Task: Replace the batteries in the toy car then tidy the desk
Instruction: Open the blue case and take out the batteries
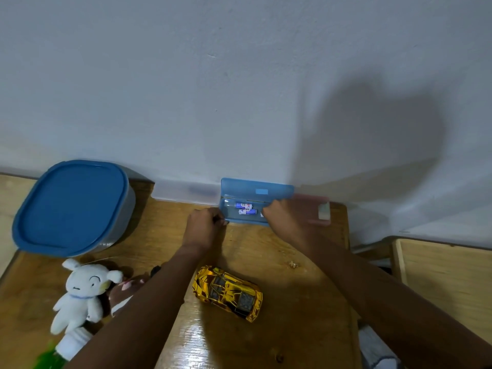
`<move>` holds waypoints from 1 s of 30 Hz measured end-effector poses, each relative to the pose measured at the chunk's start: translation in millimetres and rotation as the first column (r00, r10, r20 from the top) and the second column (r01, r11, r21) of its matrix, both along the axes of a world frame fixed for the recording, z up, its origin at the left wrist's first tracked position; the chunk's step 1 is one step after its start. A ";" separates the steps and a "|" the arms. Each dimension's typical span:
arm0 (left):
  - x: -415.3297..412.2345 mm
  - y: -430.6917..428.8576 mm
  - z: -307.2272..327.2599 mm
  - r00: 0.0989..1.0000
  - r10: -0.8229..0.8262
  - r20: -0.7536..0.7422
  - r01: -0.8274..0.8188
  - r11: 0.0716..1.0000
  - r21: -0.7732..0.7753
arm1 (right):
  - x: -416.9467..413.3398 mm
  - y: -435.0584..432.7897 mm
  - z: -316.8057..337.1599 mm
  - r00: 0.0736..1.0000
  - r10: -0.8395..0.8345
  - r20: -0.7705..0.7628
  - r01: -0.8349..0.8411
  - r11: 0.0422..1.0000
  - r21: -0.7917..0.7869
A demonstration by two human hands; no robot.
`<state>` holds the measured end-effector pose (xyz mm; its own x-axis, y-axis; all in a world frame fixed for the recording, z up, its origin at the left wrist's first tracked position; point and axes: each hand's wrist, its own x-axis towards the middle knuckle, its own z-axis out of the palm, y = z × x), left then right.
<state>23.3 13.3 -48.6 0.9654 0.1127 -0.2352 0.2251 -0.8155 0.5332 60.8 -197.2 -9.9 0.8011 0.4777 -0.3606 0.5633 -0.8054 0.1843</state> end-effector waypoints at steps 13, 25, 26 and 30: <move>2.9 0.8 6.3 1.000 -0.011 -0.016 0.011 1.000 0.011 | 9.9 37.9 -24.8 1.000 0.017 0.020 -0.022 0.948 0.318; 1.4 -1.3 5.9 1.000 0.023 -0.011 -0.023 1.000 -0.011 | 19.1 41.8 -35.8 0.980 -0.151 -0.131 0.195 0.859 0.473; 1.2 -1.3 5.2 1.000 0.029 -0.012 -0.029 0.999 -0.012 | 17.8 41.1 -36.5 0.978 -0.161 -0.135 0.207 0.848 0.488; 0.8 -1.2 2.1 0.998 0.049 -0.026 -0.049 0.999 -0.012 | 12.6 39.8 -37.1 0.963 -0.198 -0.181 0.265 0.811 0.522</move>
<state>24.0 12.1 -46.4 0.9523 0.1565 -0.2619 0.2785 -0.7962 0.5372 73.4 -157.4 -47.1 0.8826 0.4273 -0.1963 0.3374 -0.8662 -0.3685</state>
